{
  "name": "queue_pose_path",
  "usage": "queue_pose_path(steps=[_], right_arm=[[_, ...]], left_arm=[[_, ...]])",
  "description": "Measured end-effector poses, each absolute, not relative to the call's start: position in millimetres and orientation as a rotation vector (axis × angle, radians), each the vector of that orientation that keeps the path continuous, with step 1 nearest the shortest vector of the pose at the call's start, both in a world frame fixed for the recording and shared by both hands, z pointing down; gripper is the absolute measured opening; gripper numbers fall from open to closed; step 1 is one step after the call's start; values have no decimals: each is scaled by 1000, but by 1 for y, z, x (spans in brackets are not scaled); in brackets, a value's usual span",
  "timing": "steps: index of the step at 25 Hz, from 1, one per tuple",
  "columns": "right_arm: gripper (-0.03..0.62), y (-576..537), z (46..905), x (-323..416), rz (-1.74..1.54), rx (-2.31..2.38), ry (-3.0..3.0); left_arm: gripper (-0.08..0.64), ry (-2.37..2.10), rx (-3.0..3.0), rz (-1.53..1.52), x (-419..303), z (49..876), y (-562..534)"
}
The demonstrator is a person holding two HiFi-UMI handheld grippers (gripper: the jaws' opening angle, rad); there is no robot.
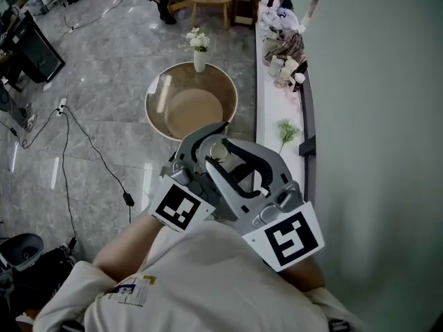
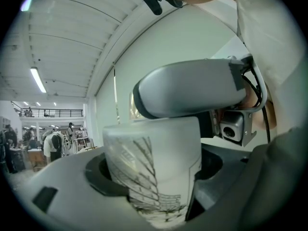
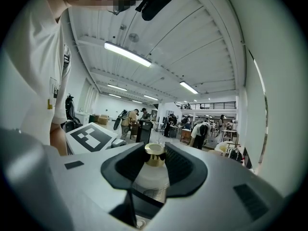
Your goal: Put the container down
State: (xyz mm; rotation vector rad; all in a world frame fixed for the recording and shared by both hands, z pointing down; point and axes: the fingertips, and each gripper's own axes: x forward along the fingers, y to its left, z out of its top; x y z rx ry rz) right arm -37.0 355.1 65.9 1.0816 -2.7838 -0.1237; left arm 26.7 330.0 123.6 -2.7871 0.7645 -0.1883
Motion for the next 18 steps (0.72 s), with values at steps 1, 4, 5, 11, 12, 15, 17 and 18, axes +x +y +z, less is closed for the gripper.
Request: queue_pose_path(steps=[1, 4, 5, 11, 12, 15, 17, 18], right_arm=[[130, 351, 66, -38, -119, 1082, -2786], [130, 336, 69, -40, -112, 1075, -2780], [130, 330, 71, -41, -108, 1074, -2776], [130, 294, 79, -46, -79, 1086, -2774], [130, 287, 80, -48, -78, 1089, -2772], [130, 263, 83, -52, -71, 1097, -2760], [130, 245, 85, -55, -61, 1103, -2751], [130, 236, 87, -57, -55, 1106, -2747]], left_arm=[[360, 765, -2787, -191, 26, 124, 326], [360, 761, -2800, -188, 24, 127, 311], [360, 758, -2805, -190, 23, 128, 306], [360, 746, -2805, -218, 18, 139, 271], [360, 742, -2807, -216, 17, 140, 265], [360, 730, -2817, -210, 12, 142, 242], [360, 726, -2824, -208, 10, 144, 224], [360, 724, -2829, -209, 8, 146, 215]])
